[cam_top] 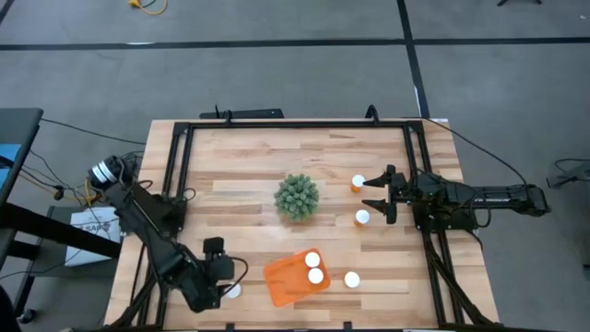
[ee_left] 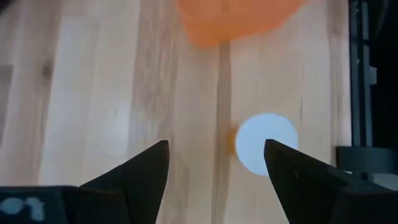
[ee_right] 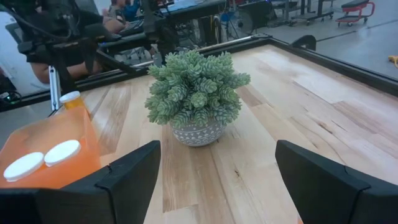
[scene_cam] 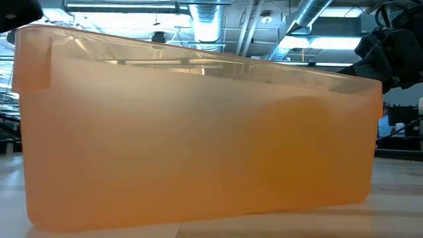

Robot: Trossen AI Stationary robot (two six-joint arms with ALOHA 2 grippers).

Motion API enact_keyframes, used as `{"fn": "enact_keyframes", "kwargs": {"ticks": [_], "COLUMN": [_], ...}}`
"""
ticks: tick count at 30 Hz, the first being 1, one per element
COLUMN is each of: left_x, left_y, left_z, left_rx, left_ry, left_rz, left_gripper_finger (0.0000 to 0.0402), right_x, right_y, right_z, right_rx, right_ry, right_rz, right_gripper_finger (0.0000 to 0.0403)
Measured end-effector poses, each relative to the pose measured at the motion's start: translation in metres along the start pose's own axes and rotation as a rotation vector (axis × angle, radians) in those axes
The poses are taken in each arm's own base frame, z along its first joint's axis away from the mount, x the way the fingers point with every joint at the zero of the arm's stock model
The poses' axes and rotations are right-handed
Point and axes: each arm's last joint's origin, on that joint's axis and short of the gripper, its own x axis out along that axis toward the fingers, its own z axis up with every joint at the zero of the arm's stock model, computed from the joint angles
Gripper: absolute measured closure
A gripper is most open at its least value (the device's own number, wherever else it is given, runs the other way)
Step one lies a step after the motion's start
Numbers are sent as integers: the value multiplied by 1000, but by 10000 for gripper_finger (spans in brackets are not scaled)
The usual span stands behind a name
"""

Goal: Pick and place pill bottles into a basket
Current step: Put the orange pill bottle into the orange bin

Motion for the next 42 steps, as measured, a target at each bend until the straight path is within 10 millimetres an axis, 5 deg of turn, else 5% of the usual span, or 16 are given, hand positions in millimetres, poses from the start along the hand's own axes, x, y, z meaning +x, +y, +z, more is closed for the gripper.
{"fn": "enact_keyframes", "kwargs": {"ticks": [11,23,42], "left_x": [22,22,24], "left_y": [-25,-24,-22], "left_z": [-6,-4,-1], "left_rx": [-56,-51,-44], "left_ry": [30,30,28], "left_rz": [-105,-109,-109], "left_gripper_finger": [148,145,74], "right_x": [0,0,0], "right_y": [0,0,0], "right_z": [0,0,0], "right_rx": [0,0,0], "right_ry": [0,0,0], "right_rz": [0,0,0], "right_gripper_finger": [92,92,92]}}
